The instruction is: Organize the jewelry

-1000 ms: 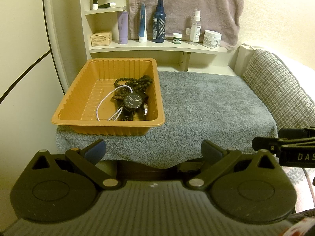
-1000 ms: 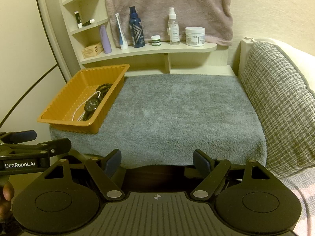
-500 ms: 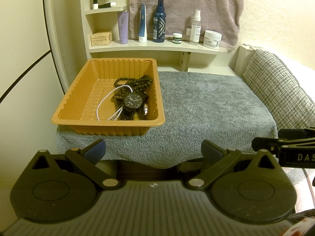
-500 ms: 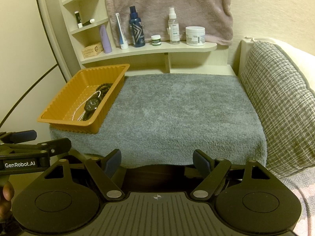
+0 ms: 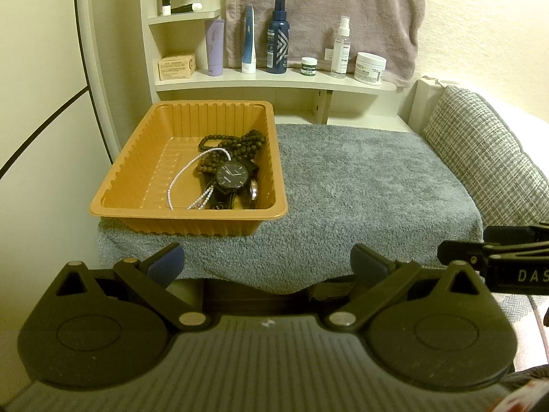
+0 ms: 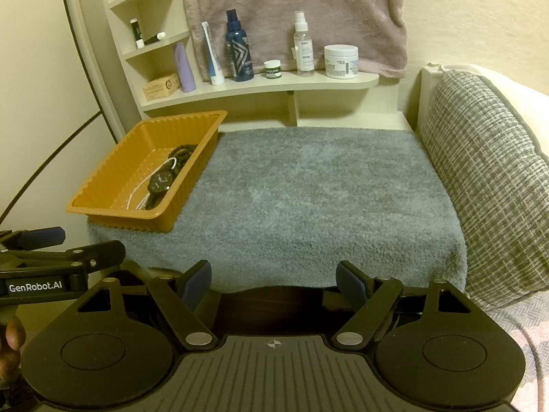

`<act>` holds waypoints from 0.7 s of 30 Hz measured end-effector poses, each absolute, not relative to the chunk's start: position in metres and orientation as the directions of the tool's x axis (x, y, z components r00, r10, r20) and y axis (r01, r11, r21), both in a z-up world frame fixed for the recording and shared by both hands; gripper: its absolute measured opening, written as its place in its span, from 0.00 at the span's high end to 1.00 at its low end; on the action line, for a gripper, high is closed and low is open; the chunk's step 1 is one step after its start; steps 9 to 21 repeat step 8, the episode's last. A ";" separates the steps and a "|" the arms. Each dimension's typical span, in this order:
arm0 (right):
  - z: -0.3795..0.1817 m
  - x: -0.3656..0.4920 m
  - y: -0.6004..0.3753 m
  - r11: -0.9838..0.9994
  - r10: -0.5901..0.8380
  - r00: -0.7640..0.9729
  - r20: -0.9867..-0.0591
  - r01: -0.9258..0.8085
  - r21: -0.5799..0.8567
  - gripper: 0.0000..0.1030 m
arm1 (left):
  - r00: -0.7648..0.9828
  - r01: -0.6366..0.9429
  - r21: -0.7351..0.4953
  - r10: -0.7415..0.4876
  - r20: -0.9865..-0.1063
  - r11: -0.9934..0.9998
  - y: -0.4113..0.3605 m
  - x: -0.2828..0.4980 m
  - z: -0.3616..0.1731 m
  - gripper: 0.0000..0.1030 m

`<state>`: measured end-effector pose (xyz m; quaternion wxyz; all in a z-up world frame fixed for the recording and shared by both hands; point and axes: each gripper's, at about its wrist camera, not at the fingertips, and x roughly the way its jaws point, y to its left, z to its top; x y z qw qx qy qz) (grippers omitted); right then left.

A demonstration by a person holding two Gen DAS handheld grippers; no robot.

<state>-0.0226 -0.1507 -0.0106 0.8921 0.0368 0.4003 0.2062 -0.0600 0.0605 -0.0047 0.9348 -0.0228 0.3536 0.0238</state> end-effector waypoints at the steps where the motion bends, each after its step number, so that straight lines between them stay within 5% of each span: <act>1: -0.011 -0.023 -0.151 0.912 0.397 0.594 -0.699 -0.338 0.231 0.23 | 0.749 -0.060 -0.027 0.027 -0.662 0.998 0.061 -0.060 -0.005 0.01; 21: -0.011 -0.025 -0.148 0.912 0.398 0.594 -0.699 -0.336 0.234 0.23 | 0.762 -0.058 -0.032 0.023 -0.647 0.998 0.061 -0.064 -0.005 0.01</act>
